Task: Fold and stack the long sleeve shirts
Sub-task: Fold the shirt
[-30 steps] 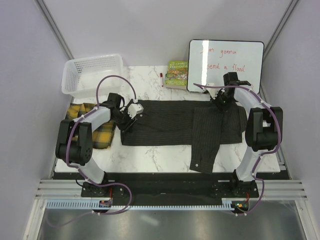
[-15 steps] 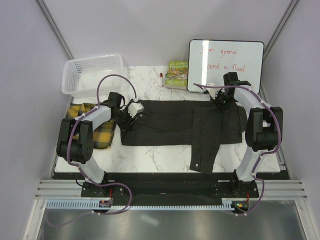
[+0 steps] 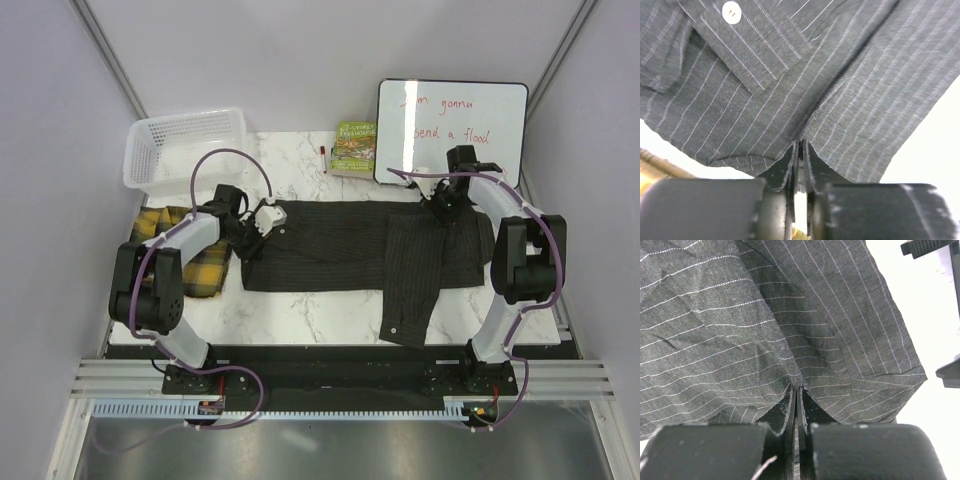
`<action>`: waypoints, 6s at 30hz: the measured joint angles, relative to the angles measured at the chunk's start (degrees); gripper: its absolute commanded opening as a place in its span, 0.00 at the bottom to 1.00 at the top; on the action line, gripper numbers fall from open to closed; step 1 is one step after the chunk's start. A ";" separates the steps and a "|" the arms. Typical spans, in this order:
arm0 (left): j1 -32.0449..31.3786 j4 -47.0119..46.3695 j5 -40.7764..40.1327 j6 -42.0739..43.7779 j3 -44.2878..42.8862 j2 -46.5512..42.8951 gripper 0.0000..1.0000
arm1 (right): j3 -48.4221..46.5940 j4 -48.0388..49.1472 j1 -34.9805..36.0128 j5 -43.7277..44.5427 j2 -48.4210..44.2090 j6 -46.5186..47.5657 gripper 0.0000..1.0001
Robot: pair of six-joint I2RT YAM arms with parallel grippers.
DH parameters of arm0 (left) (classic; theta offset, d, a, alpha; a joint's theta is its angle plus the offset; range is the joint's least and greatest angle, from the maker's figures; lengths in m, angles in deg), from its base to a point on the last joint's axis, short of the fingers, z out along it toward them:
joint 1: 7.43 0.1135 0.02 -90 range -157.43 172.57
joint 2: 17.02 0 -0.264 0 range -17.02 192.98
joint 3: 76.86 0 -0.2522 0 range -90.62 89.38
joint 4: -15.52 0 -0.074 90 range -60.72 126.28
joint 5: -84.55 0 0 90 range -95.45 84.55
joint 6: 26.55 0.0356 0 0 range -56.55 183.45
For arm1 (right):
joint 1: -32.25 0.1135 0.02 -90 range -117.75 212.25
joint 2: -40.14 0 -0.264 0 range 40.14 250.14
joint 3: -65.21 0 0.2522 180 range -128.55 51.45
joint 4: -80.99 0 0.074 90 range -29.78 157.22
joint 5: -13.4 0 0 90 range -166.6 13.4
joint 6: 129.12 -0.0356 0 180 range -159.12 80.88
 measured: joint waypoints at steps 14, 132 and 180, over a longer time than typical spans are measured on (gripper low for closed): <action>0.00 2.47 1.27 0.31 -0.02 -4.74 0.02 | 0.35 -0.04 -1.11 0.28 -2.56 0.44 0.00; -38.27 19.58 -14.73 53.64 -27.12 9.18 0.02 | 13.00 -9.25 -18.45 -13.60 -0.79 -14.88 0.33; -13.29 15.08 -5.95 44.19 -21.44 11.74 0.42 | 7.91 -10.58 -15.65 -22.05 -14.56 -19.82 0.39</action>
